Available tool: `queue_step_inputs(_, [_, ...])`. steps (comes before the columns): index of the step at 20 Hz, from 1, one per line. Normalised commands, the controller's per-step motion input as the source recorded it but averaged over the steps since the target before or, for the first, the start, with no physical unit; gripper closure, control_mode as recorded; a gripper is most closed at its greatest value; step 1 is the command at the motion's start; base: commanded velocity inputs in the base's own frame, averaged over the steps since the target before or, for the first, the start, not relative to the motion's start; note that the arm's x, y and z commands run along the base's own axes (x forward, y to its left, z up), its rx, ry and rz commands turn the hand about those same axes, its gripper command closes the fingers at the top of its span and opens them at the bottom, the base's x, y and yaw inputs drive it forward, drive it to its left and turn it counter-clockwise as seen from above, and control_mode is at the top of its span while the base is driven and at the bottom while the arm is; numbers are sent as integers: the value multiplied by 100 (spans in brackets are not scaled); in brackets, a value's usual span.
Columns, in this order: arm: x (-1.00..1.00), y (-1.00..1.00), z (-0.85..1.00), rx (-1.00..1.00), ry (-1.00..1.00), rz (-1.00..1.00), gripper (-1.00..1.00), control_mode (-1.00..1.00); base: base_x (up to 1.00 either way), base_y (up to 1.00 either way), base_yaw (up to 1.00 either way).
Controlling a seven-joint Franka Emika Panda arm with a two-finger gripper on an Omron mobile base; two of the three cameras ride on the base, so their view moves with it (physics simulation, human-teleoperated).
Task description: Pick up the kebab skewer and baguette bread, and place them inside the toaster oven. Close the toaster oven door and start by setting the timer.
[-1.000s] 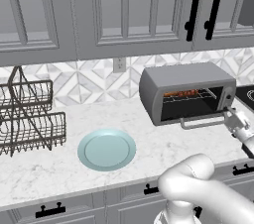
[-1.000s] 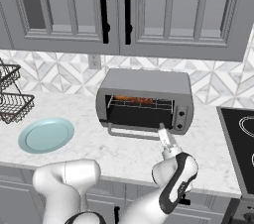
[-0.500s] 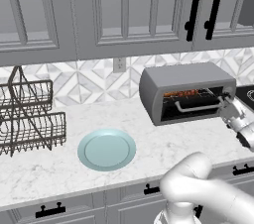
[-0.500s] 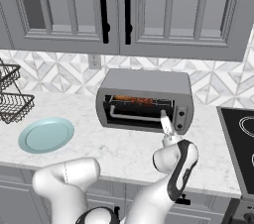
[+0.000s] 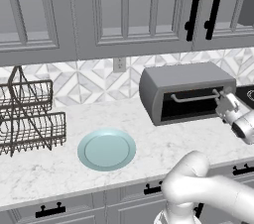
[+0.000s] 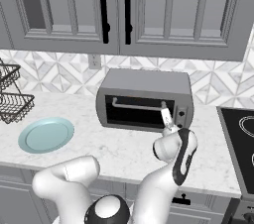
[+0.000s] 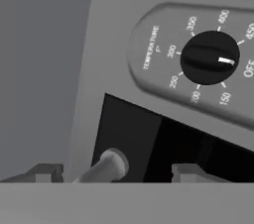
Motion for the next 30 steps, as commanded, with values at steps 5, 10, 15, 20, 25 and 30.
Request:
queue_step_inputs(5, [4, 1, 28, 0, 7, -1, -100, -100, 0, 0, 0])
queue_step_inputs(10, [-47, -32, 26, 0, 4, -5, -100, -100, 0, 0, 0])
queue_step_inputs(15, [-52, -7, 3, 0, -1, -3, -100, -100, 0, 0, 0])
queue_step_inputs(20, [-73, -49, 0, -11, -6, 0, -100, -100, 0, 0, 0])
queue_step_inputs(25, [-34, -19, -10, -35, -9, 0, -100, -100, 0, 0, 0])
queue_step_inputs(30, [-20, 6, -40, -56, -17, 0, -100, -100, 0, 0, 0])
